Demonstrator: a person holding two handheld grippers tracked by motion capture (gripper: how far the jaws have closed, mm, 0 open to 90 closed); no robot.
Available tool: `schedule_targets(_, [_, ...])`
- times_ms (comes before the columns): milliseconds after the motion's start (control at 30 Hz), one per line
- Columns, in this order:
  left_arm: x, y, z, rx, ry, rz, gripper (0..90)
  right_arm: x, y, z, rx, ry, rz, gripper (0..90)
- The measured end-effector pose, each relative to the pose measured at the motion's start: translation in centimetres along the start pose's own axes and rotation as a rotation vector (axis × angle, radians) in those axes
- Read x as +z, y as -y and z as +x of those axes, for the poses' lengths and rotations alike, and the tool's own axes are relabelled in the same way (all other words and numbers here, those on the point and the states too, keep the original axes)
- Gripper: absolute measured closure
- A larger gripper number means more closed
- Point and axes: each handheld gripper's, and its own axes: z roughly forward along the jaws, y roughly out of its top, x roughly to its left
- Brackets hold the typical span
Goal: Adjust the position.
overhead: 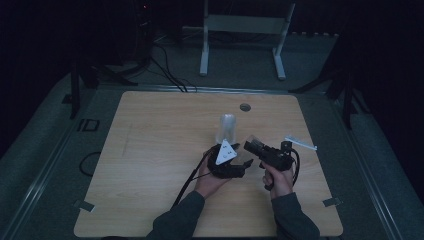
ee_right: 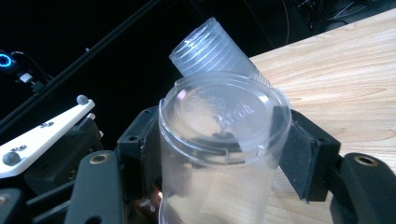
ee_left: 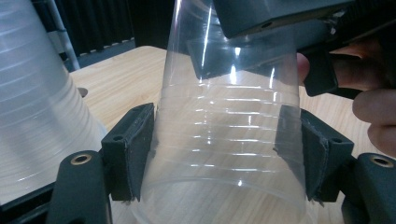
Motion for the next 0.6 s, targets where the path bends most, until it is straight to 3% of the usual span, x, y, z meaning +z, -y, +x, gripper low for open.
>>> schedule_targets(167, [-0.05, -0.07, -0.06, 0.008, 0.012, 0.007, 29.9, -0.16, -0.13, 0.13, -0.012, 0.003, 0.006, 30.0])
schedule_targets(600, [-0.36, -0.06, 0.53, 0.002, 0.016, 0.029, 29.9, -0.85, -0.41, 0.52, -0.055, 0.008, 0.029, 28.9])
